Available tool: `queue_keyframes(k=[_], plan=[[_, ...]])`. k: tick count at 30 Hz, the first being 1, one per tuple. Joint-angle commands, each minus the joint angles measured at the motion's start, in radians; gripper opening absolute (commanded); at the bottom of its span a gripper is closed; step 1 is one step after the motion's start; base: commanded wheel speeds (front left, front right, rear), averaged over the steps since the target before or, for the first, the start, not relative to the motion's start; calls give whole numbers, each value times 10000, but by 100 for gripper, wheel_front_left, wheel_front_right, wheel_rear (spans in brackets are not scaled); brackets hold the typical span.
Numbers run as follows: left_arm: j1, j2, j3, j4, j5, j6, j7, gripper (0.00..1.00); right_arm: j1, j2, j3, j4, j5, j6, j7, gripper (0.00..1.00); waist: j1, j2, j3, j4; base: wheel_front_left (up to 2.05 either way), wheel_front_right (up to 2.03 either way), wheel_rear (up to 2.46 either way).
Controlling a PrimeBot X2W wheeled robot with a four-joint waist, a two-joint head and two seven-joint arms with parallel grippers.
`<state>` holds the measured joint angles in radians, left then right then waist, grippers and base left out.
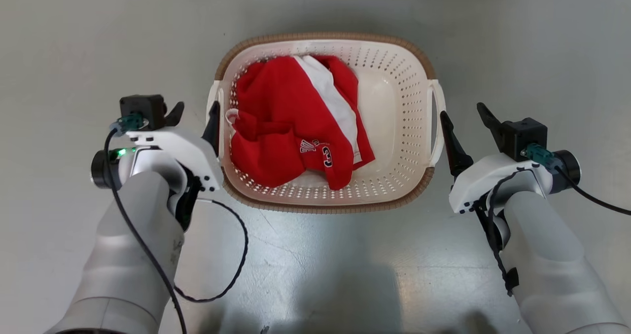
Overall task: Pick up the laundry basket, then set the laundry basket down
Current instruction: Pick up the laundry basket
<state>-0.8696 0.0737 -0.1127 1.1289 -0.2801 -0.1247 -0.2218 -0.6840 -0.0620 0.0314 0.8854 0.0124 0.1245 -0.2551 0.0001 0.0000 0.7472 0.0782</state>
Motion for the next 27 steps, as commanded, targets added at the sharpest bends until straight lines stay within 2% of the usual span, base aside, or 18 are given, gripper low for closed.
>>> queue_keyframes(k=[1, 27], plan=[[-57, 319, 77, -3, -106, -56, -127, 100, -78, 118, 233, -102, 80, 62, -66, 100, -1, 0, 132, 32, 0, 0, 0], [-1177, 250, -1067, 1167, -458, -59, -255, 100, -867, 118, 735, 363, -3, 62, -66, 100, -1, 0, 1301, 60, 0, 0, 0]])
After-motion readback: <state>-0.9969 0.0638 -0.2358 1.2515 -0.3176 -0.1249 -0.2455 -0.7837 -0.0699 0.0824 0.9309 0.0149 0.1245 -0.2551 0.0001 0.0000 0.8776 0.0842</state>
